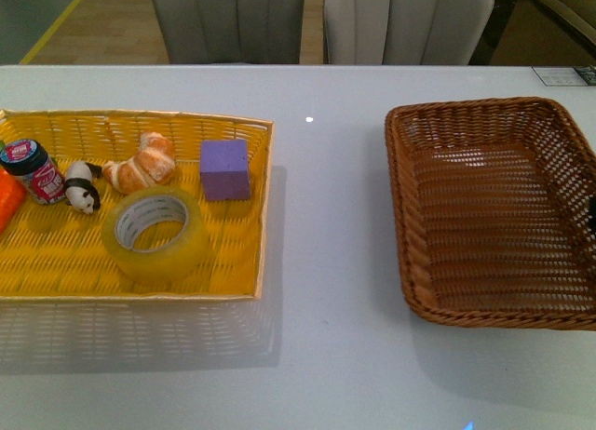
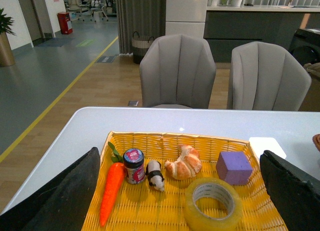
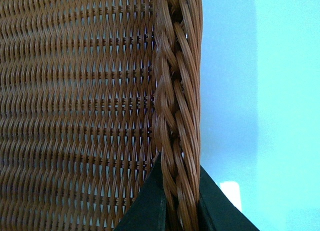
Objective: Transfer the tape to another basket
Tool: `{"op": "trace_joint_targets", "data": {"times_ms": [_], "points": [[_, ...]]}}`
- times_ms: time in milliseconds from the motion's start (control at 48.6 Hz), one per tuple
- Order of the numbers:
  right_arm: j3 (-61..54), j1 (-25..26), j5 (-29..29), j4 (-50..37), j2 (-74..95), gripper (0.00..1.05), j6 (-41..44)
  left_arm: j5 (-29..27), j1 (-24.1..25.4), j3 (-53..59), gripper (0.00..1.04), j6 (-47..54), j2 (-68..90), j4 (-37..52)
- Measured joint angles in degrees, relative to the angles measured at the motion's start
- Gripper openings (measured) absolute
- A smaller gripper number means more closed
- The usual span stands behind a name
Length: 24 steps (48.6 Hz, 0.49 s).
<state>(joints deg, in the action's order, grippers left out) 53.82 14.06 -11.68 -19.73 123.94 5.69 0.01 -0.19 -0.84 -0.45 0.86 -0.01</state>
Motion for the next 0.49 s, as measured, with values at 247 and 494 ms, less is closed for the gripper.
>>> {"op": "trace_joint_targets", "data": {"times_ms": [247, 494], "points": [[-2.6, -8.1, 0.8, -2.2, 0.1, 0.04, -5.5, 0.0, 0.0, 0.0, 0.96, 0.0, 0.0, 0.0], [-2.5, -13.8, 2.9, -2.8, 1.5, 0.04, -9.4, 0.0, 0.0, 0.0, 0.96, 0.0, 0.0, 0.0]]}}
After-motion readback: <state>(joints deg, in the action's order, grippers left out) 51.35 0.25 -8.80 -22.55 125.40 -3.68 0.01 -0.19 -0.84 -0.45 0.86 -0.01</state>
